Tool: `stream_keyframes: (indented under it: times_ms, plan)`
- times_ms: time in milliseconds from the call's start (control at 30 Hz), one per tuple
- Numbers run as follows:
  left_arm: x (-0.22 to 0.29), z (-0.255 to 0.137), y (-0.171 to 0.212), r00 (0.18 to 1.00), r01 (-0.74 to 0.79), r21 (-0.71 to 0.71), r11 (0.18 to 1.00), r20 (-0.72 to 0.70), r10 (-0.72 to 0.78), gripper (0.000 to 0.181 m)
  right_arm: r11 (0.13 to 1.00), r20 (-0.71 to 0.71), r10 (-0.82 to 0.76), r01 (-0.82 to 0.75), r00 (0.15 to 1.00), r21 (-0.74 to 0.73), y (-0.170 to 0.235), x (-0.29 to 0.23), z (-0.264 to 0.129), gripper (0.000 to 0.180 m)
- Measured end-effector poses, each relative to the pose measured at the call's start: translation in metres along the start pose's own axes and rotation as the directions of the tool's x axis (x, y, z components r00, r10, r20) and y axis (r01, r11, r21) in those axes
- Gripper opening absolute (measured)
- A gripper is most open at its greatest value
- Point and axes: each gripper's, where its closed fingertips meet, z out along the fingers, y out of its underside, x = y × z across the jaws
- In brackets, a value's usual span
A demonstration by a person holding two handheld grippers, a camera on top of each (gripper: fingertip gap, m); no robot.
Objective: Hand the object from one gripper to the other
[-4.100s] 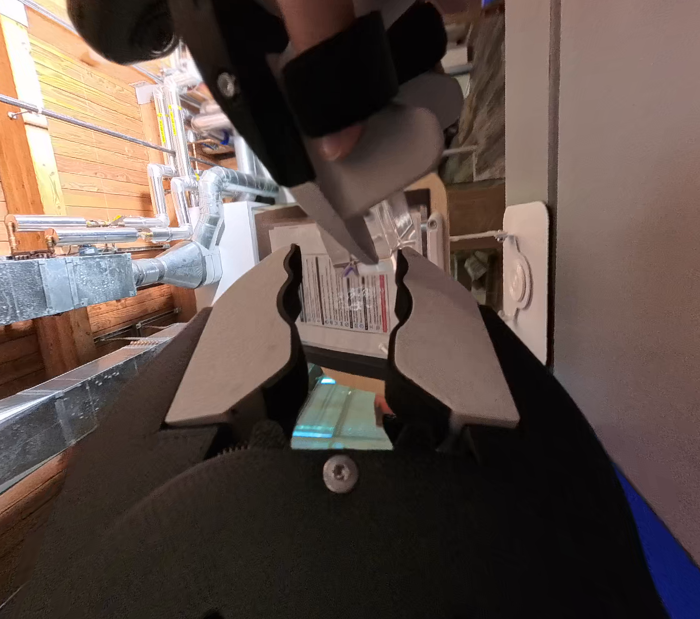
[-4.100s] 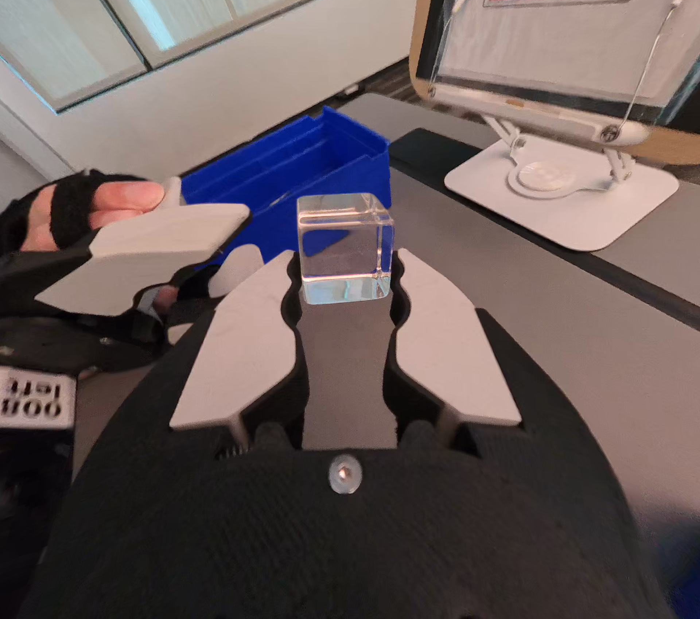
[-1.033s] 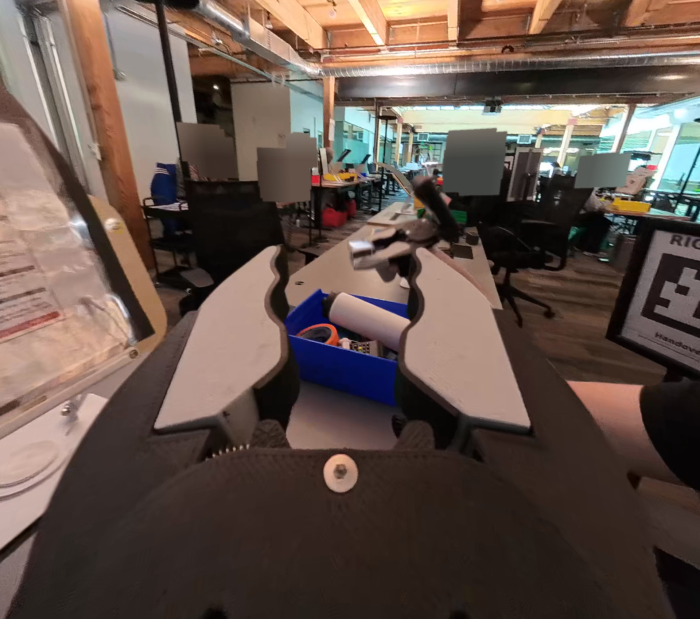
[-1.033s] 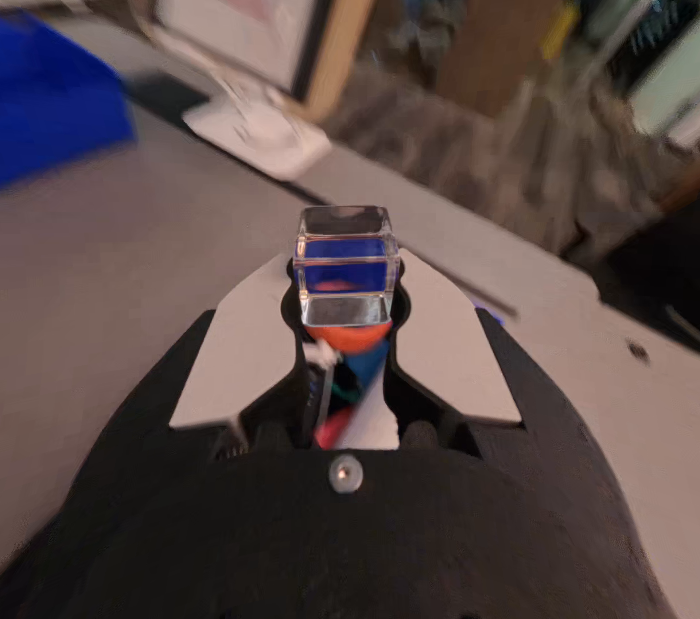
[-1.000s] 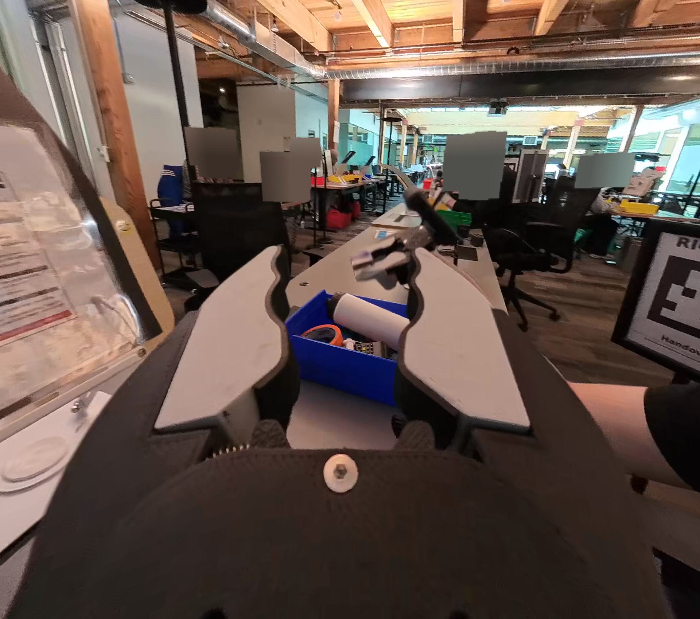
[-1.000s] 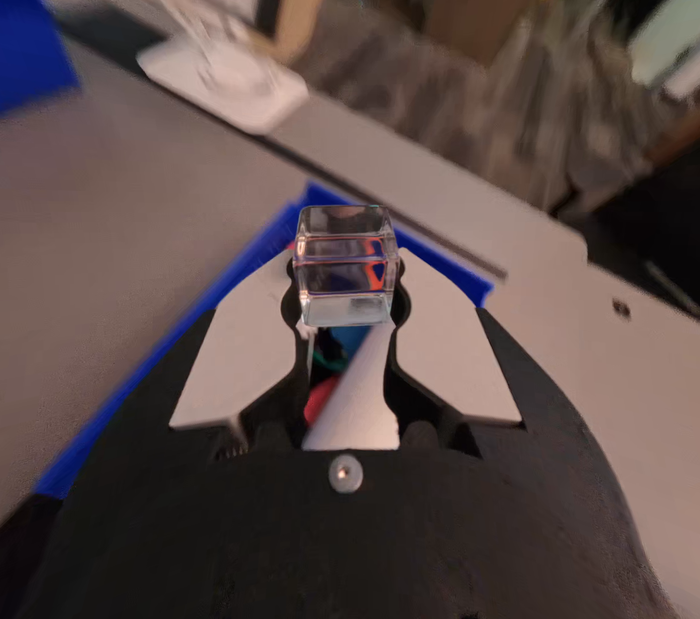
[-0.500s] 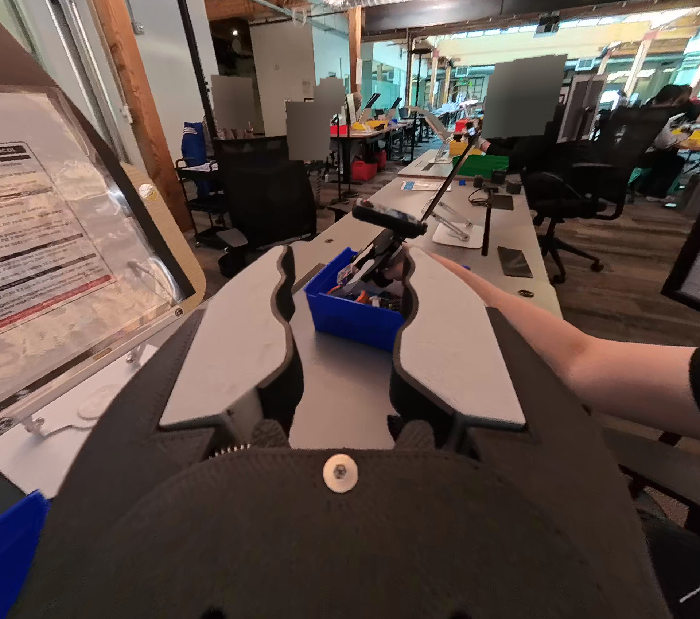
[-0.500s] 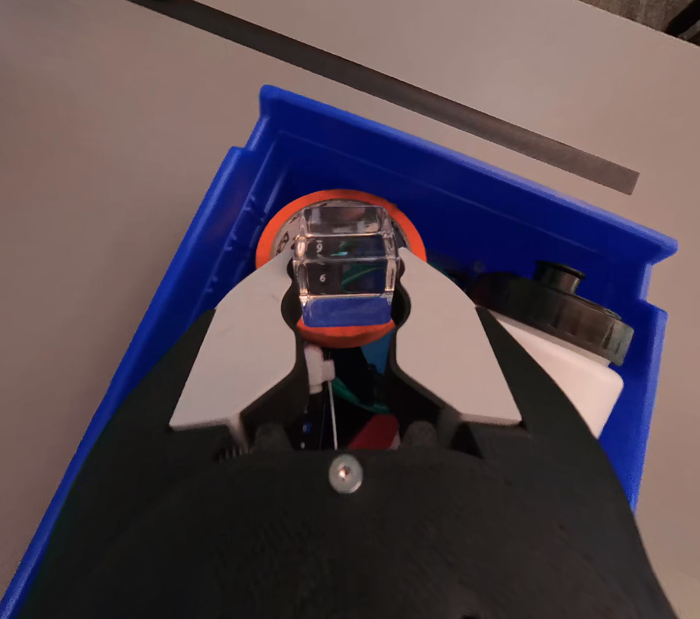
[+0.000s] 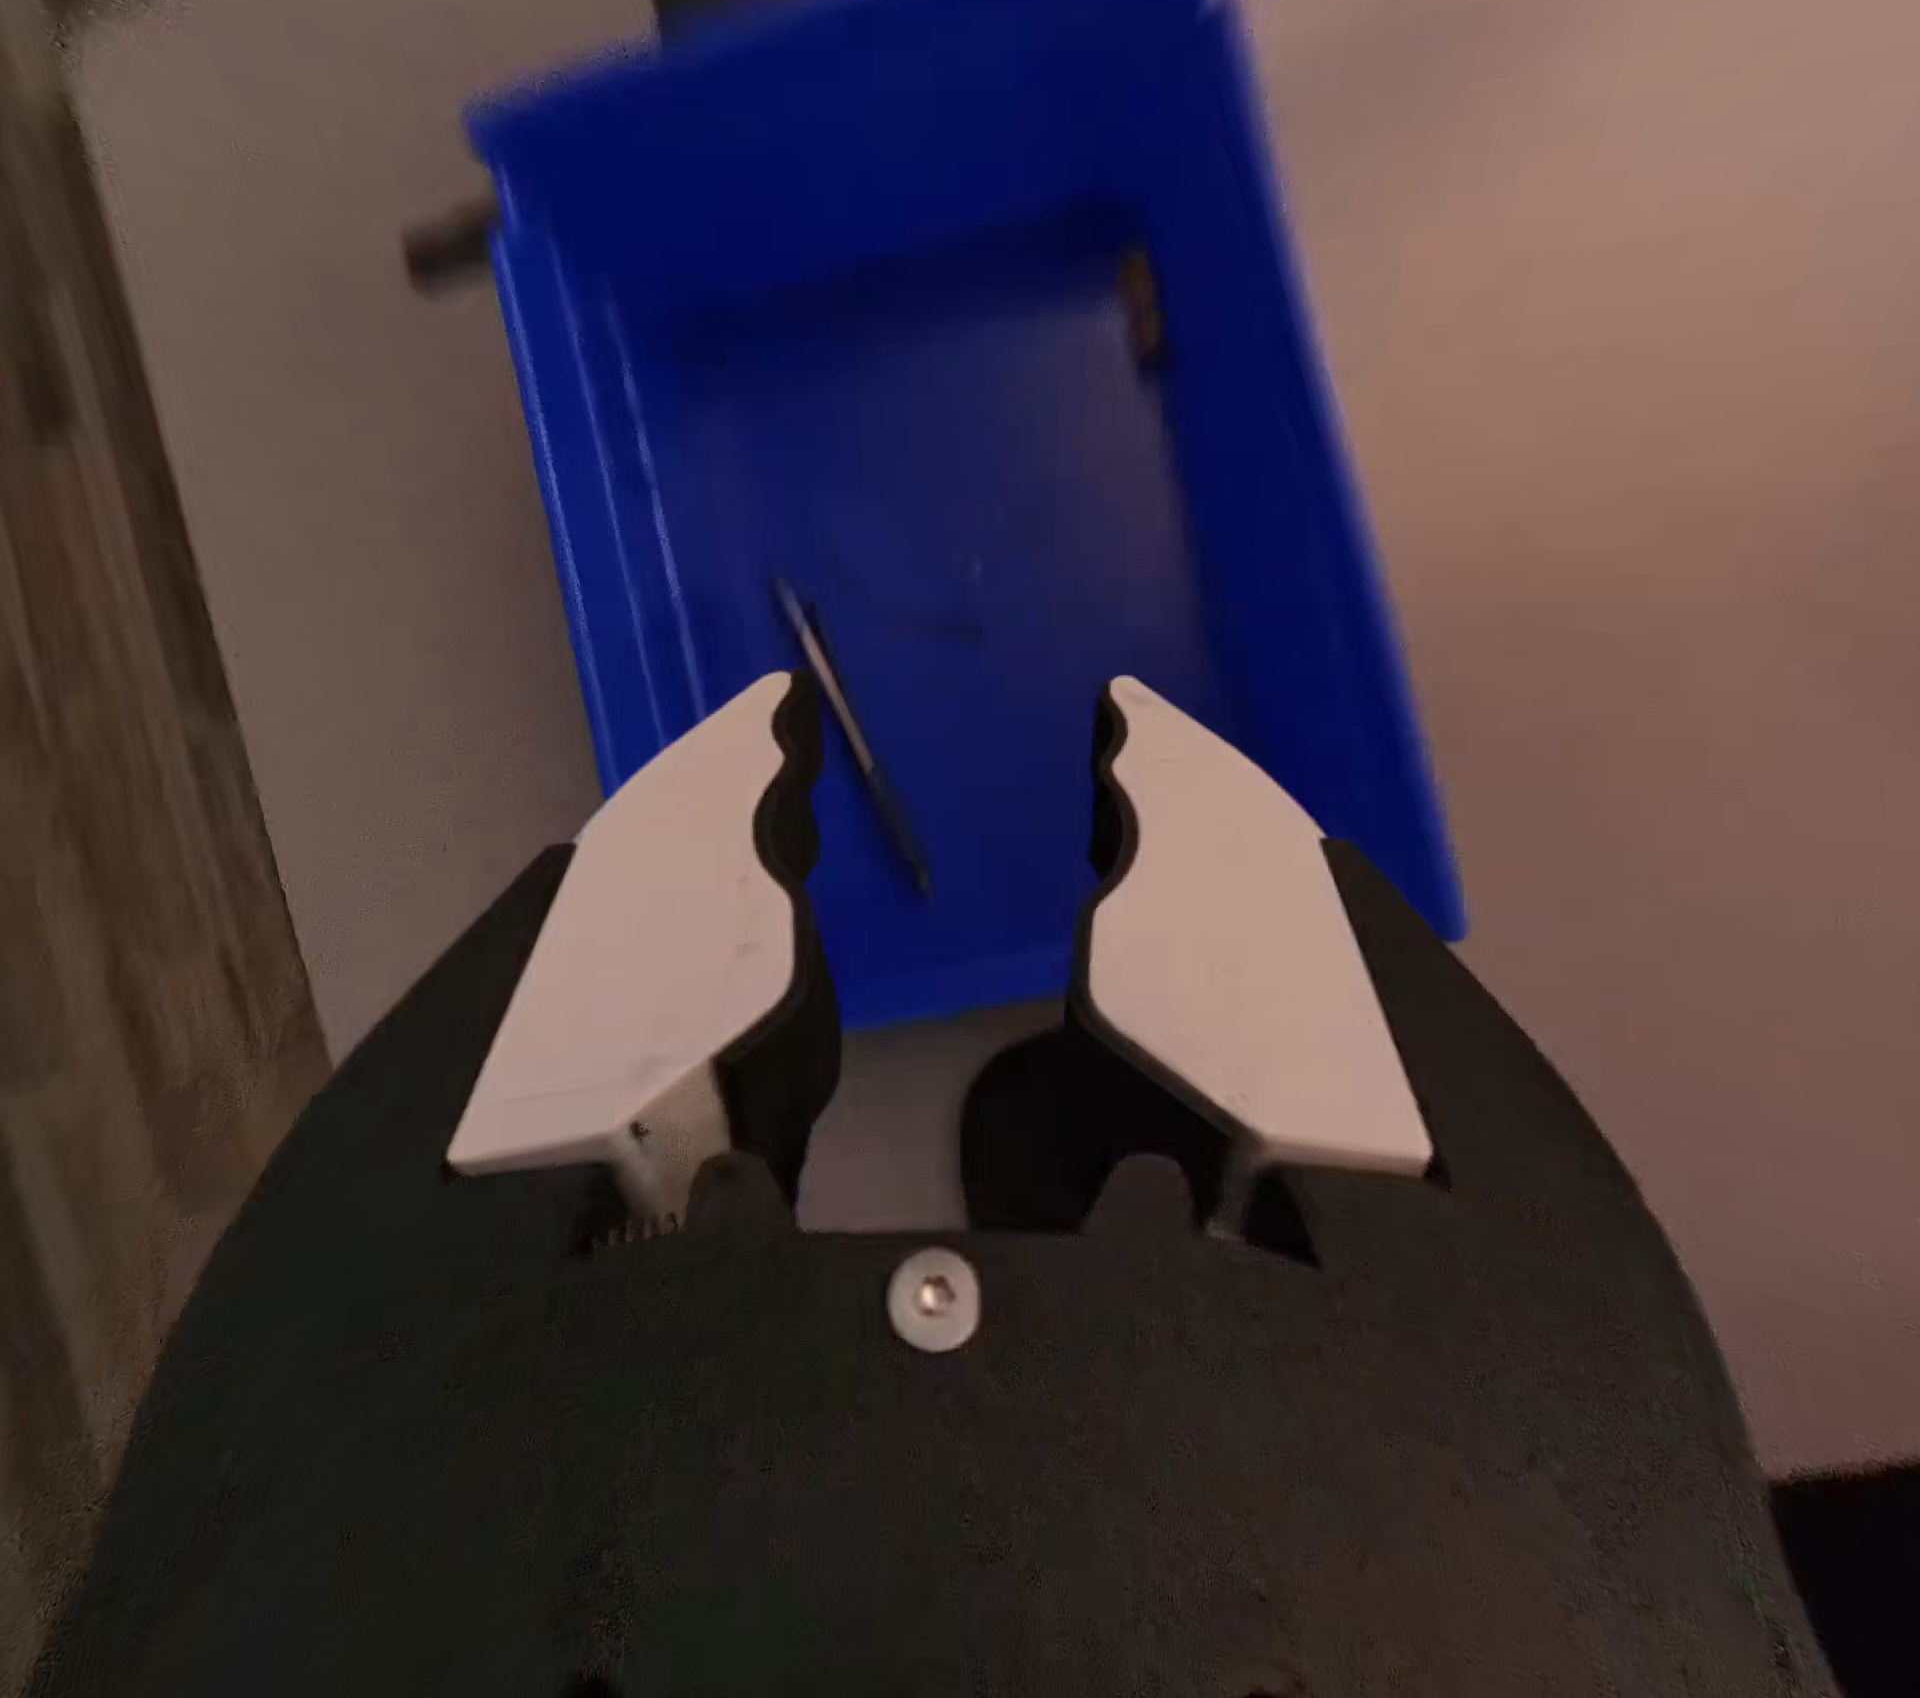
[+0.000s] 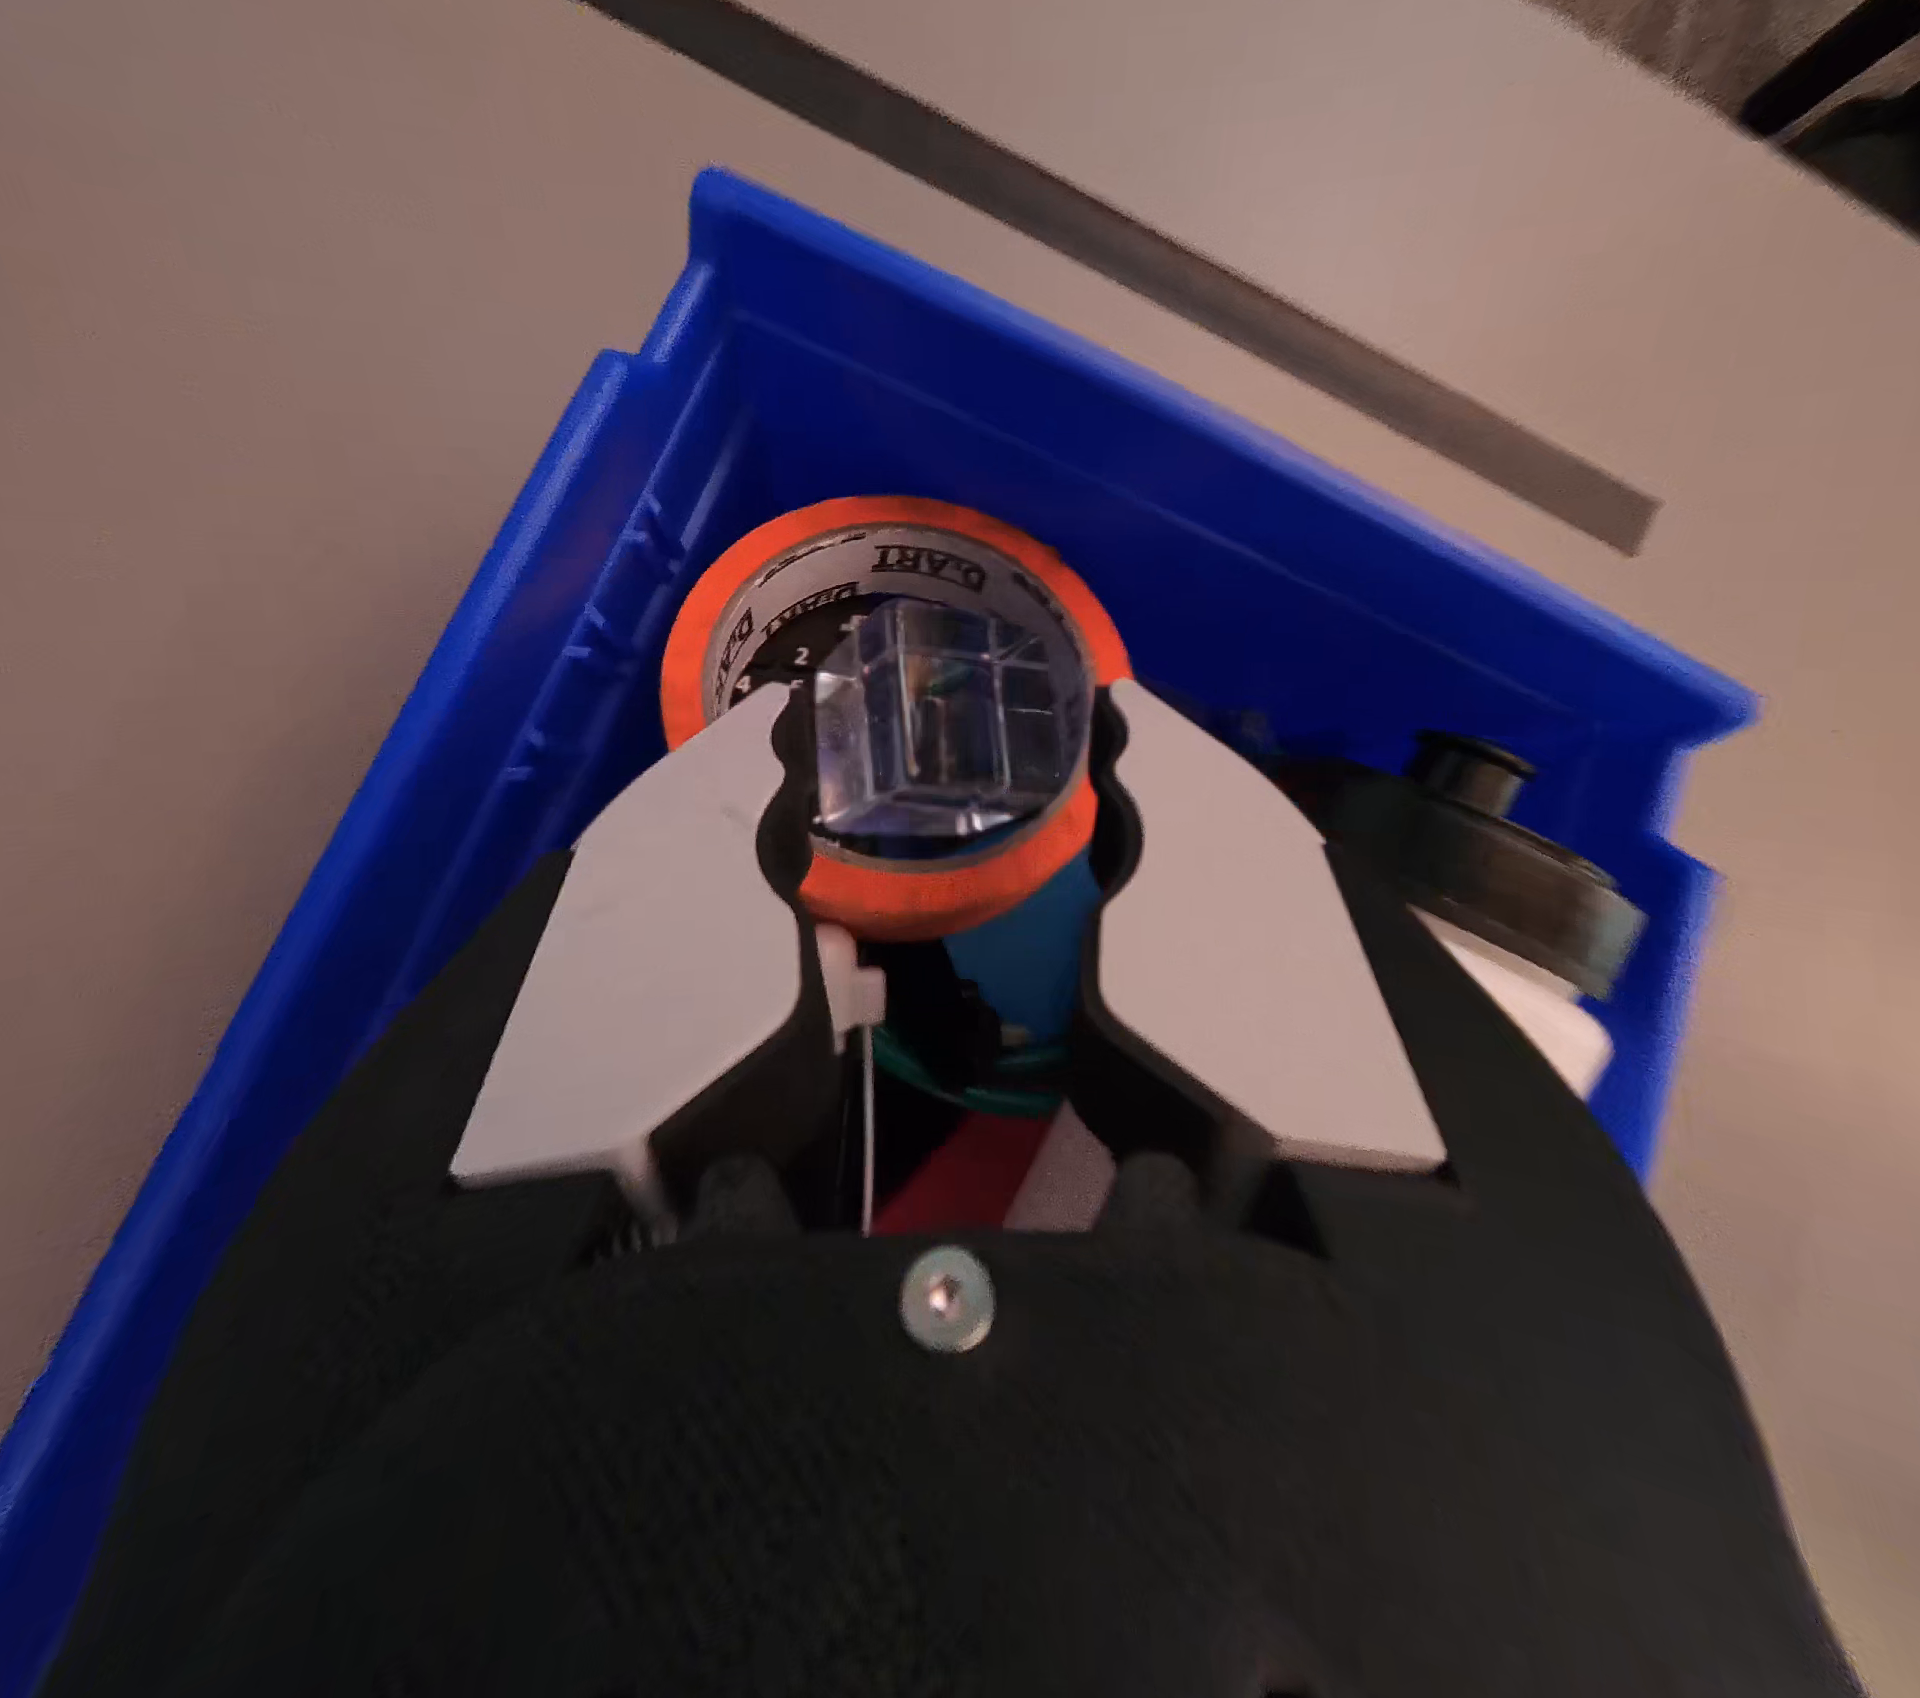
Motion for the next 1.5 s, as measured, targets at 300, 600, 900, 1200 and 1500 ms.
stream_keyframes:
  times_ms: [300,600,900,1200,1500]
  plan:
    - [-0.034,0.089,0.057,0.998,0.045,-0.450,0.892,0.060,-0.020,0.042,0.983,-0.009,0.017,-0.015,1.000,0.185,-0.030,0.000,-0.058,0.051]
    - [-0.038,0.111,0.090,0.991,-0.006,-0.653,0.757,0.095,0.090,0.033,0.962,-0.095,-0.103,0.123,0.990,0.244,-0.058,-0.024,-0.073,0.048]
    - [-0.032,0.122,0.106,1.000,0.013,-0.700,0.714,0.021,0.003,0.027,0.934,-0.431,-0.020,0.171,0.902,0.314,-0.089,-0.022,-0.113,0.046]
    - [-0.030,0.121,0.105,1.000,-0.004,-0.706,0.709,-0.010,-0.005,0.014,0.930,-0.422,-0.065,0.209,0.904,0.304,-0.092,-0.034,-0.113,0.046]
    - [-0.026,0.069,0.057,0.999,0.023,-0.484,0.875,0.055,0.004,0.012,0.934,-0.394,-0.114,0.234,0.912,0.272,-0.091,-0.046,-0.102,0.046]
